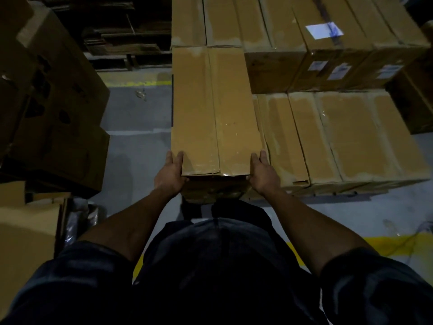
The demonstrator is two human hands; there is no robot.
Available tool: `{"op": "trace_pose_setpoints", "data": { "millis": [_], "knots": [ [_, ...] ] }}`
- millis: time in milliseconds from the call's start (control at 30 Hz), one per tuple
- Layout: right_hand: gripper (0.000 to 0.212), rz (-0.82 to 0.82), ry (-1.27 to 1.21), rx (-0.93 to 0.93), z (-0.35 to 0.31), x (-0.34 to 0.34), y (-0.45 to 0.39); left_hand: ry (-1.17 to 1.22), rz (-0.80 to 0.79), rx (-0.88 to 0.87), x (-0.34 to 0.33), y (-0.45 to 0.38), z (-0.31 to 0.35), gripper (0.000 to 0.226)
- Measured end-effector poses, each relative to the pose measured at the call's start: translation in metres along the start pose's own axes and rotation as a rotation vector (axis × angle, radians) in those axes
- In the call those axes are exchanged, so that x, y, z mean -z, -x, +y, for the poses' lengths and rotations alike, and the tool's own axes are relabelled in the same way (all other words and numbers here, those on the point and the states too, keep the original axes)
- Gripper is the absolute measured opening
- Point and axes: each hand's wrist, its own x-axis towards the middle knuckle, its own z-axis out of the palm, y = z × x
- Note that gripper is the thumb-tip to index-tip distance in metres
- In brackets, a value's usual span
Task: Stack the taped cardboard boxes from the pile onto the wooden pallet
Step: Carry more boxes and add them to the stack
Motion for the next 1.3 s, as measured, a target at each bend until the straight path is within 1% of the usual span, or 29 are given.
{"op": "trace_pose_setpoints", "data": {
  "millis": [133,367,700,867,1067,1200,1300],
  "knots": [
    [0.073,0.046,0.006,0.001,0.002,0.000,-0.004,-0.010,0.029,-0.011,0.001,0.000,0.003,0.090],
    [0.072,0.071,0.008,-0.020,-0.003,0.000,-0.007,-0.023,0.039,-0.016,0.006,-0.004,0.005,0.089],
    [0.072,0.063,0.009,-0.011,-0.003,-0.003,-0.010,-0.010,0.010,0.019,0.005,-0.003,0.005,0.089],
    [0.073,0.068,0.003,-0.016,-0.002,-0.004,-0.011,0.001,0.036,-0.009,0.005,-0.003,0.003,0.089],
    [0.072,0.065,0.018,-0.013,-0.002,-0.005,-0.009,-0.110,0.031,-0.037,0.008,0.000,0.005,0.086],
    [0.072,0.068,0.108,-0.005,-0.007,-0.003,-0.007,-0.274,0.052,-0.128,0.013,0.002,0.006,0.088],
    [0.073,0.060,0.189,0.014,-0.008,-0.002,-0.006,-0.370,0.046,-0.145,0.016,-0.001,0.008,0.087]
  ]
}}
